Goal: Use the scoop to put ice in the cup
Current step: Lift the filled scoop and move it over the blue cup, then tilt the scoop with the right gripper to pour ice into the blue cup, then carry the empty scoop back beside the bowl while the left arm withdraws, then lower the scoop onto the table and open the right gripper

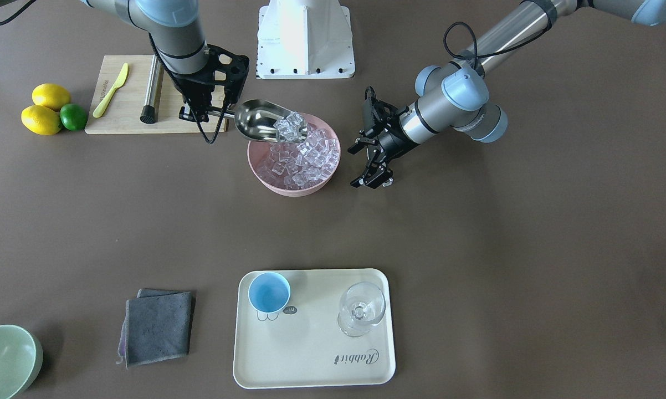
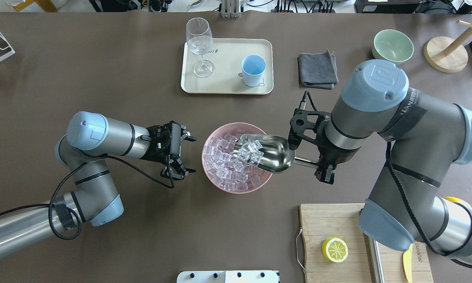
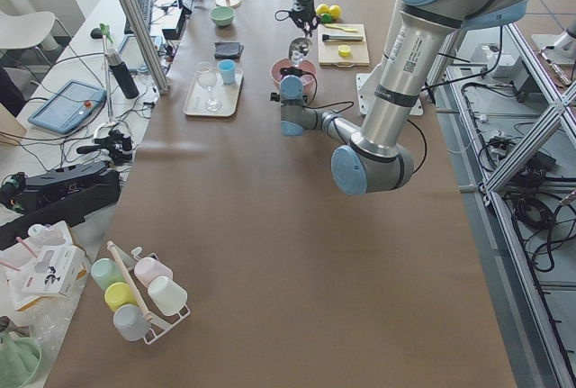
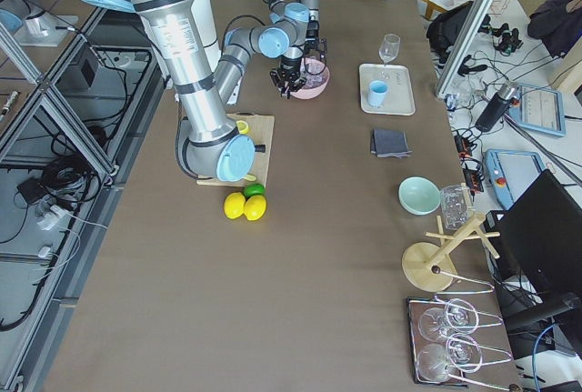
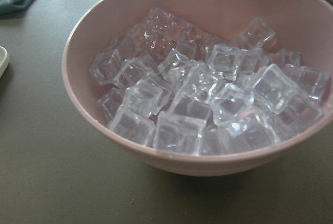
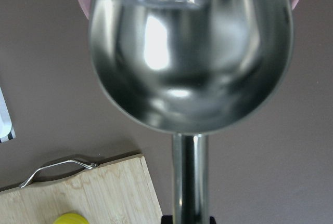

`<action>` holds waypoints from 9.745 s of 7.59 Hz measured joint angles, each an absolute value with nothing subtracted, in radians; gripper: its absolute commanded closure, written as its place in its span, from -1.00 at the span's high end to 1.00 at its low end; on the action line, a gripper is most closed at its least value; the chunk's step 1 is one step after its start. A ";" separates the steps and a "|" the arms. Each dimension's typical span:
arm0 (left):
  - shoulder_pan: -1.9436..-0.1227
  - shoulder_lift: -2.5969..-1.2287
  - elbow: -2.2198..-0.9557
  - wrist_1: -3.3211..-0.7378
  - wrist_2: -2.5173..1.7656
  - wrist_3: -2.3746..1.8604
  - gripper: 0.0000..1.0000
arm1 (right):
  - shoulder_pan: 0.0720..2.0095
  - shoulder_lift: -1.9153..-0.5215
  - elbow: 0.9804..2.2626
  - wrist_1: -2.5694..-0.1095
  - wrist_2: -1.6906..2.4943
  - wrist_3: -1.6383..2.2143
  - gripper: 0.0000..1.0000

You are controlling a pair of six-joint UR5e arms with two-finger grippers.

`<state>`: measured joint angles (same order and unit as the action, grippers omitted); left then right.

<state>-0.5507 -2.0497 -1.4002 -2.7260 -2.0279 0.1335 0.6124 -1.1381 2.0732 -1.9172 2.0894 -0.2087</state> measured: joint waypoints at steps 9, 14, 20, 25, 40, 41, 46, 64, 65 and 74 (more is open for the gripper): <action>-0.554 -2.048 -1.399 -2.727 -2.008 0.133 0.96 | 0.788 -1.089 1.997 -1.897 2.160 0.306 -1.00; -0.555 -2.047 -1.400 -2.728 -1.970 0.133 0.96 | 0.809 -0.787 1.671 -2.111 2.179 0.370 -1.00; -0.554 -2.046 -1.401 -2.730 -1.956 0.135 0.96 | 0.845 -0.598 1.365 -2.183 2.383 0.357 -1.00; -0.554 -2.046 -1.401 -2.730 -1.956 0.138 0.96 | 0.844 -0.570 1.363 -2.304 2.463 0.357 -1.00; -0.561 -2.046 -1.405 -2.738 -1.958 0.136 0.96 | 0.832 -1.102 1.994 -2.092 2.320 0.764 -1.00; -0.571 -2.045 -1.410 -2.735 -1.959 0.138 0.96 | 0.815 -1.163 2.007 -2.000 2.303 0.835 -1.00; -0.679 -1.936 -1.729 -2.319 -2.026 0.140 0.96 | 0.716 -1.325 1.996 -1.759 2.219 0.956 -1.00; -1.453 -1.595 -1.753 -1.568 -2.322 0.131 0.96 | 0.635 -1.438 1.887 -1.456 2.180 1.035 0.99; -1.451 -1.597 -1.749 -1.572 -2.324 0.130 0.96 | 0.636 -1.438 1.898 -1.460 2.182 1.033 0.98; -1.463 -1.533 -1.753 -1.570 -2.400 0.129 0.96 | 0.814 -1.459 2.008 -1.588 2.121 0.645 0.99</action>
<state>-1.4627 -1.5325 -1.7530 -1.5703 -2.3998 0.1288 0.8142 -1.4585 2.0082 -1.5882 2.1210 0.6452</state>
